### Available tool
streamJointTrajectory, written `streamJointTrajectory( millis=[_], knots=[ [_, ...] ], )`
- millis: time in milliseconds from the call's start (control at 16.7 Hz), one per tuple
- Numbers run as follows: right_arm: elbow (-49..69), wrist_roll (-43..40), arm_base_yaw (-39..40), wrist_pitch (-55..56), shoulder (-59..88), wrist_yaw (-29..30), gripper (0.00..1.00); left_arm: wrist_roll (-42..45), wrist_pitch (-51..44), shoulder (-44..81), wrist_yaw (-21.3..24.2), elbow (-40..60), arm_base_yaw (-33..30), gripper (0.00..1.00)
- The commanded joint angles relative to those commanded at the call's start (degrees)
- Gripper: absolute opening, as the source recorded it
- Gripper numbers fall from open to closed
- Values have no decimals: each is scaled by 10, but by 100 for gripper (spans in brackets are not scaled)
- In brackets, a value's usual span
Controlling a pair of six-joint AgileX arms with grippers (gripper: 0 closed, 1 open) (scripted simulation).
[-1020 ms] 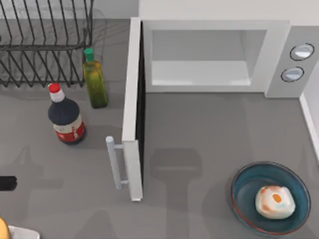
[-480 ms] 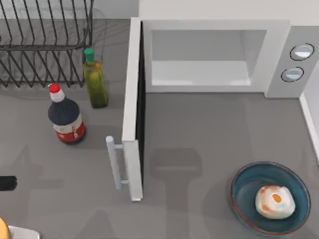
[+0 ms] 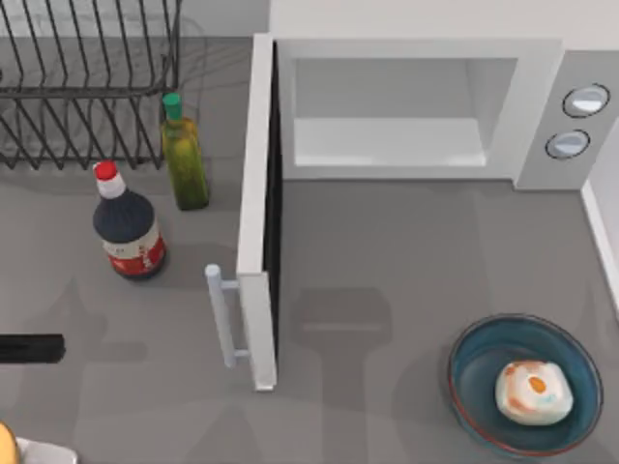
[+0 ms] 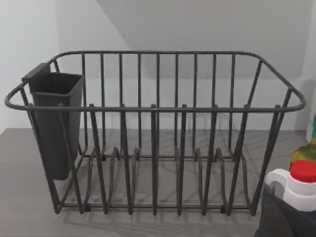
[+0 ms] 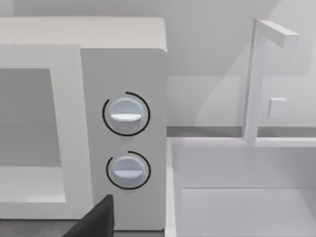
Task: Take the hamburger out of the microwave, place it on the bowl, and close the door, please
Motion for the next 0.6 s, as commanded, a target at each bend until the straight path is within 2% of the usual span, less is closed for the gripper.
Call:
streamJointTrajectory(
  millis=[180, 480, 600],
  knots=[
    [0, 0, 0, 0, 0, 0, 100, 0, 9, 13, -34, 4, -34, 0],
    [0, 0, 0, 0, 0, 0, 100, 0, 9, 12, -31, 1, -31, 0],
    [0, 0, 0, 0, 0, 0, 100, 0, 16, 20, -10, 3, -10, 0]
  ],
)
